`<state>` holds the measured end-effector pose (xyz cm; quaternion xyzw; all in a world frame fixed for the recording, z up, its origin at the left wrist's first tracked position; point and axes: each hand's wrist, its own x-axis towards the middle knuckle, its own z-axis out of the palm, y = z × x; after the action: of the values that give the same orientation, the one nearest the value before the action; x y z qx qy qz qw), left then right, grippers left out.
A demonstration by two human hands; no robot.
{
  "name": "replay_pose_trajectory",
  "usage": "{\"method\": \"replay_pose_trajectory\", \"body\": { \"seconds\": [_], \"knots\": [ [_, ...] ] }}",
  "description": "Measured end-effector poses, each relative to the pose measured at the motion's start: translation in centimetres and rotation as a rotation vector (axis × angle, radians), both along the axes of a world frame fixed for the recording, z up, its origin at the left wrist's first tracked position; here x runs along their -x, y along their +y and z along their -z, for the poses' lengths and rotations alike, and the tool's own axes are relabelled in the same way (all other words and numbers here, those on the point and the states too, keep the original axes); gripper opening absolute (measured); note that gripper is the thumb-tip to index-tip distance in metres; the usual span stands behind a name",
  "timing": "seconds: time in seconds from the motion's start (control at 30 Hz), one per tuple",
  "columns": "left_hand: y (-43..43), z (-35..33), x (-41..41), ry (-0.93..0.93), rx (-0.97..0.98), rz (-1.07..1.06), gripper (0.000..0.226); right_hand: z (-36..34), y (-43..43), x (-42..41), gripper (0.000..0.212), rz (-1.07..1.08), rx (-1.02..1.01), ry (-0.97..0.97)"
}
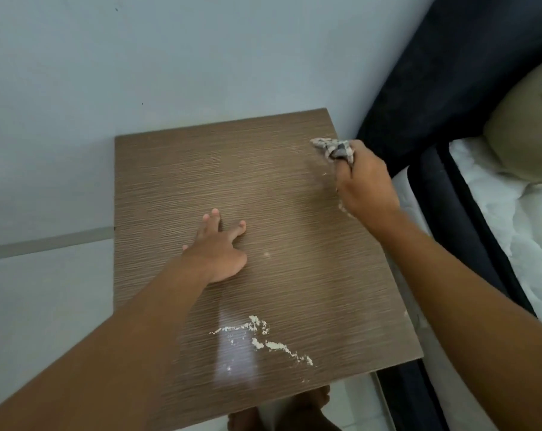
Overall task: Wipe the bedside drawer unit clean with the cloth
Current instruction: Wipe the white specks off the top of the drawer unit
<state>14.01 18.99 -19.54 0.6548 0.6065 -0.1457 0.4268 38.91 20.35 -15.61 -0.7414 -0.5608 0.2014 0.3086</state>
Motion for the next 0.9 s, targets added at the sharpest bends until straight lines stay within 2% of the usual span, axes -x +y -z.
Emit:
{"method": "replay_pose_trajectory", "body": {
  "seconds": [0.13, 0.23, 0.33, 0.5, 0.73, 0.9],
  "knots": [
    [0.2, 0.0, -0.1, -0.010, 0.025, -0.018, 0.068, 1.2, 5.2, -2.5, 0.020, 0.055, 0.016, -0.175],
    [0.4, 0.0, -0.4, -0.011, 0.038, -0.057, 0.066, 1.9, 8.9, -2.9, 0.020, -0.008, -0.001, -0.291],
    [0.7, -0.1, -0.8, -0.018, 0.067, -0.102, 0.064, 3.3, 11.9, -3.0, 0.025, -0.164, 0.048, -0.383],
    [0.8, -0.2, -1.3, -0.030, 0.069, -0.159, 0.061, 7.1, 13.9, -4.6, 0.048, -0.510, 0.266, -0.388],
    [0.4, 0.2, -1.3, -0.076, 0.078, -0.226, 0.062, 8.7, 8.3, -4.4, 0.052, -0.499, 0.102, -0.258],
    [0.4, 0.3, -1.2, -0.092, 0.068, -0.251, 0.060, 9.4, -0.8, -1.6, 0.054, -0.660, 0.092, -0.236]
  ]
}}
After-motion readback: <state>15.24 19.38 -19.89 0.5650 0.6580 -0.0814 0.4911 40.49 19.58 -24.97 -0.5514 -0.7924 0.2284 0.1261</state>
